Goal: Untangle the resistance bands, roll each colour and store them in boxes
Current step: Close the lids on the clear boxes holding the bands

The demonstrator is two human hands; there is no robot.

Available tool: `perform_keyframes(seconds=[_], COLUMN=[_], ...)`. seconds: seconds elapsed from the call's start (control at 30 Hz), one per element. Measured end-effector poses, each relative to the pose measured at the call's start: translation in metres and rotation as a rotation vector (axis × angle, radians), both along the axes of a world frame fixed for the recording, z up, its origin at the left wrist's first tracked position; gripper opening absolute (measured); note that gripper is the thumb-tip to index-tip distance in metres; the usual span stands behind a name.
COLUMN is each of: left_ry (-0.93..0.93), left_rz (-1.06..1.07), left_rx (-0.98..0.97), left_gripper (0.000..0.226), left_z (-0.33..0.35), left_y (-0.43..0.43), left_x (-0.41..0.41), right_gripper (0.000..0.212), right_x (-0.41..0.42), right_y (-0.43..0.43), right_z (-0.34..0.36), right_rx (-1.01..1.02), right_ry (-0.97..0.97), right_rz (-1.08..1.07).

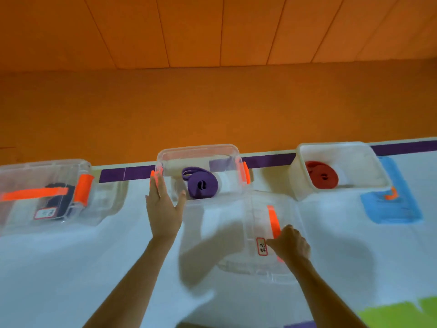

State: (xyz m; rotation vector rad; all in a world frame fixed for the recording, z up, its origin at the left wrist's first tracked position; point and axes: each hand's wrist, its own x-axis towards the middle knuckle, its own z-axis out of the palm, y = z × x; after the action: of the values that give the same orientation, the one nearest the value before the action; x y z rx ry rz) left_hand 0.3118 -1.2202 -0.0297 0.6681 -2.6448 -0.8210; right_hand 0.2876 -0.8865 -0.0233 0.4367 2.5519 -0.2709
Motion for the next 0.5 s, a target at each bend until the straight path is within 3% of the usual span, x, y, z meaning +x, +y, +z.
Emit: perform_keyframes(seconds=[0.23, 0.5], left_ry=[-0.026, 0.035], left_rz=[-0.020, -0.030], left_rx=[0.058, 0.163], left_gripper=[0.087, 0.089], left_z=[0.000, 0.007], left_y=[-0.005, -0.003], left_x=[0.000, 0.002], right_gripper=[0.038, 0.029], right_x=[0.056, 0.018], right_y=[0.021, -0.012], right_z=[0.048, 0.093], right_rx=[-0.012, -0.072], right_ry=[0.054, 0.210], right_rz=[-0.054, 0.133])
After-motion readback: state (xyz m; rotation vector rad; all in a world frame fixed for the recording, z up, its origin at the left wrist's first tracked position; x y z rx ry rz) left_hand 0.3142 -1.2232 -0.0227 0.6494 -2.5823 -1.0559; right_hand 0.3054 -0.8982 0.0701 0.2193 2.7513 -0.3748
